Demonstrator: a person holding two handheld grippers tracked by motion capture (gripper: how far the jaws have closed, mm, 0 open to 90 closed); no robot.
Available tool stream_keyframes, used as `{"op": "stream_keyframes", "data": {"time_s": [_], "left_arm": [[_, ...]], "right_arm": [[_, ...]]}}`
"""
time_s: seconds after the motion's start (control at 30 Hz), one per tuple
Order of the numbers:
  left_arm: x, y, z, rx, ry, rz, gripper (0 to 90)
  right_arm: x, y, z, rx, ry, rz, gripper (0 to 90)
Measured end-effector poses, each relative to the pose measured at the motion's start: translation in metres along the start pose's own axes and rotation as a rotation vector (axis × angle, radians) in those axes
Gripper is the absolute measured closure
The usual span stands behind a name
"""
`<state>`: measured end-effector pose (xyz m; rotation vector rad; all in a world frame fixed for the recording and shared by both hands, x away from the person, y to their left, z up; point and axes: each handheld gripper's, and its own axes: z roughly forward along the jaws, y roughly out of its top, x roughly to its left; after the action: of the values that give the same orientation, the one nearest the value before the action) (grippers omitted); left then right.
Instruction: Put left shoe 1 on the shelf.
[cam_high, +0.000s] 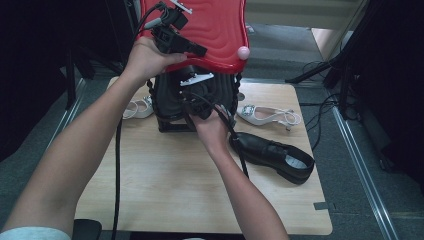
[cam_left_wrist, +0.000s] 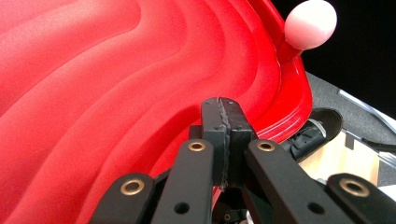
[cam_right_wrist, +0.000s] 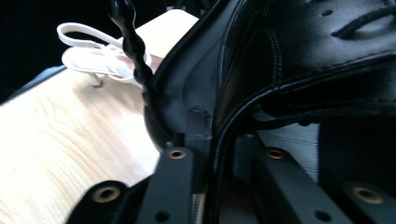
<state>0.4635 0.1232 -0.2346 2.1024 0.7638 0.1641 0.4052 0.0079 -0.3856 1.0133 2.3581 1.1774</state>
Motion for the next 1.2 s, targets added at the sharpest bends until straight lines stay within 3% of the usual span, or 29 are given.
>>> {"op": "stream_keyframes", "data": {"time_s": [0.1,0.33,0.6,0.67,0.7,0.77,1.0,1.2], "left_arm": [[0.0,0.0,0.0,-0.003,0.002,-0.001,90.0],[0.001,-0.001,-0.001,-0.005,-0.001,-0.004,90.0],[0.002,-0.001,-0.002,-0.009,0.005,-0.001,90.0],[0.003,-0.002,-0.003,-0.01,0.006,-0.002,90.0],[0.004,-0.002,-0.004,-0.009,0.007,-0.001,90.0],[0.005,-0.002,-0.006,-0.006,0.013,0.003,90.0],[0.008,-0.003,-0.008,-0.009,0.009,0.006,90.0],[0.007,-0.004,-0.008,-0.014,0.012,0.004,90.0]], "right_arm": [[-0.001,0.002,0.005,0.013,0.073,0.067,68.8],[0.0,0.001,-0.002,0.001,0.087,0.075,67.1],[-0.001,-0.013,-0.038,0.002,0.135,0.074,70.6],[-0.001,-0.018,-0.049,-0.015,0.155,0.07,76.3],[0.001,-0.024,-0.058,-0.009,0.174,0.059,83.2],[0.002,-0.03,-0.064,0.007,0.191,0.045,88.4],[0.004,-0.057,-0.062,0.046,0.248,0.049,90.0],[-0.002,-0.075,-0.052,0.073,0.226,0.042,90.0]]}}
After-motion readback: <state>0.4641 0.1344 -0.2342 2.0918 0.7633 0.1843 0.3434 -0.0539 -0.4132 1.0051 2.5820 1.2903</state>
